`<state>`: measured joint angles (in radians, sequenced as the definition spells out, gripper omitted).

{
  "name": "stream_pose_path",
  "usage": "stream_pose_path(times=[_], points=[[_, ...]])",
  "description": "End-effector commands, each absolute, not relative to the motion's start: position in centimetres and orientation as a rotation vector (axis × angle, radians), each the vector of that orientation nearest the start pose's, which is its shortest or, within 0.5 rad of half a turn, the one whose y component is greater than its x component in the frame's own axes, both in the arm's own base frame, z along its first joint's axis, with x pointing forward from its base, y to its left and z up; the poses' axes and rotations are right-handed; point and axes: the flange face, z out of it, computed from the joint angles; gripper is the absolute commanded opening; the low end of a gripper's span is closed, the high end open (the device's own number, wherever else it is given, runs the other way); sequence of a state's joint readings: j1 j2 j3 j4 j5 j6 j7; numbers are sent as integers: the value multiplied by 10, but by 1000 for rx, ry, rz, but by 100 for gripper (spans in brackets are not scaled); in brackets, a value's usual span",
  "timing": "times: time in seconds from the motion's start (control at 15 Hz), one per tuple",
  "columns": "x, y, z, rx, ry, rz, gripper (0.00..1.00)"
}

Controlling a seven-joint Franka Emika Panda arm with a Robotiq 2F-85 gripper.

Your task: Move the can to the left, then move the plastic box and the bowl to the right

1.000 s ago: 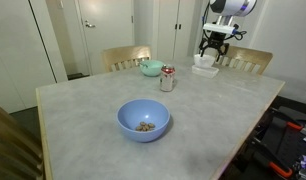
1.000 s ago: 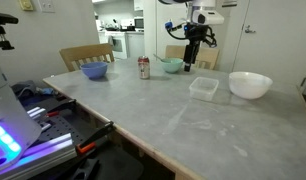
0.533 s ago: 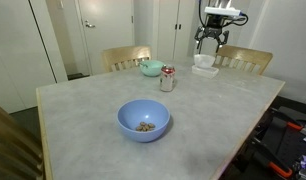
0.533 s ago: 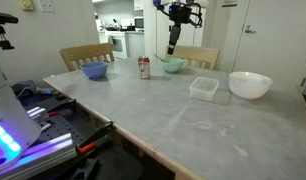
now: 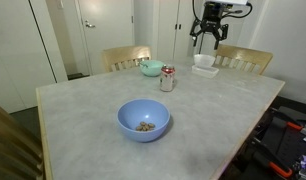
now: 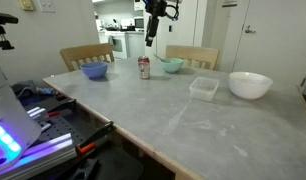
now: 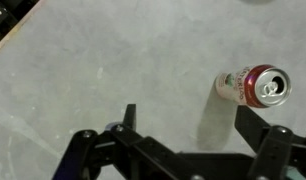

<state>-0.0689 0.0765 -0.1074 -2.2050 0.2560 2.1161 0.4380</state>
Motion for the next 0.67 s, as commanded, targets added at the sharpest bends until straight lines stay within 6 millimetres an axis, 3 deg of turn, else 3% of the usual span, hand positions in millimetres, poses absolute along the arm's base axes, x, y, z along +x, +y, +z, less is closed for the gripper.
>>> stream_pose_path(times=[0.0,0.6], points=[[497,-49,342,-2777,1001,266,100],[461,31,341,-2832,825,240,100]])
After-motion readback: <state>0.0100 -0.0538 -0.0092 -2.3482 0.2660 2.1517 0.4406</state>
